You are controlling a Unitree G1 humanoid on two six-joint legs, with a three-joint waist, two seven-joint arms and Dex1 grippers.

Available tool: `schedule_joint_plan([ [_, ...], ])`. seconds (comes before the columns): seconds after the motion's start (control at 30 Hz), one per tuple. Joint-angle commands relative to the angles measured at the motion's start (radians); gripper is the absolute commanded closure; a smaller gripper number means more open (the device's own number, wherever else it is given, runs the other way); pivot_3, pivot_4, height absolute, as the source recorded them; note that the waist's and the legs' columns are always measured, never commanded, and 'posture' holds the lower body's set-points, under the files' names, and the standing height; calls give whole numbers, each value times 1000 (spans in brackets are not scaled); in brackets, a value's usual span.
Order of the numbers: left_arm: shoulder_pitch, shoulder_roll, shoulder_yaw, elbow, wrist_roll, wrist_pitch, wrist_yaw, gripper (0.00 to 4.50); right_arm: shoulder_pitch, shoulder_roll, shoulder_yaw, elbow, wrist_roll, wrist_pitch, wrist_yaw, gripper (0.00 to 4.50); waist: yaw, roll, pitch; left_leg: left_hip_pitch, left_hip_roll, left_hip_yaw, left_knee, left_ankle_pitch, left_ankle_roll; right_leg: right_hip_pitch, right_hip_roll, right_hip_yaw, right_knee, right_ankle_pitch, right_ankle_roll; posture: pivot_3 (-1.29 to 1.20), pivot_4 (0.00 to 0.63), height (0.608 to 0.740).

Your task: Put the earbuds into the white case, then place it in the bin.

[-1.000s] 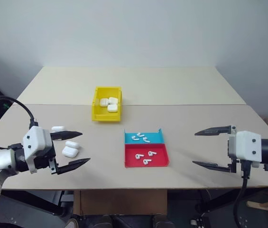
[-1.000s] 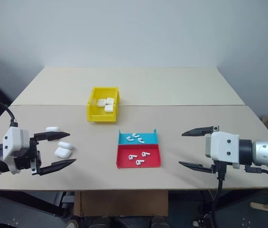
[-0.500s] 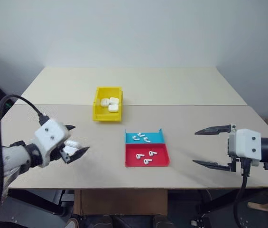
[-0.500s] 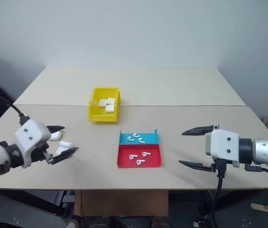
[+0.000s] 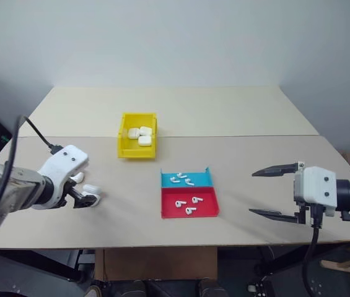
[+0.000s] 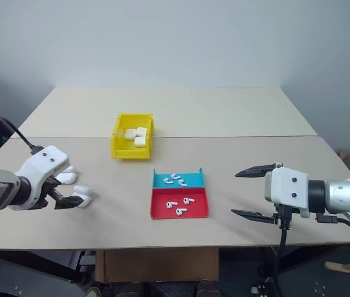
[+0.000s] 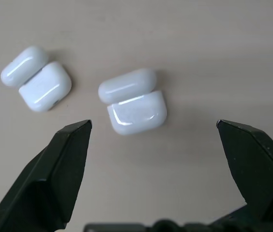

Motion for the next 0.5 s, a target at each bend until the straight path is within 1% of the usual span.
schedule_joint_plan([
  [0.03,-21,43,-32,62,-39,4,41,0,4,-2,-13,-14,8,6,-12,46,1,0,0,0,0,0,0,0,0,0,0,0,0,0,0,0,150,740],
  [0.17,-80,-3,-77,163,-82,4,67,0,0,3,9,-12,-1,8,-28,46,7,0,0,0,0,0,0,0,0,0,0,0,0,0,0,0,150,740],
  [0.33,-167,-75,-178,276,-74,4,129,0,1,2,8,-16,2,22,-46,46,13,0,0,-1,0,0,0,0,0,0,0,0,0,0,0,0,150,740],
  [0.5,-207,-90,-241,334,-62,4,163,0,28,-2,-10,-29,0,35,-60,46,10,0,0,-2,0,0,0,0,0,-1,0,0,0,0,0,0,150,740],
])
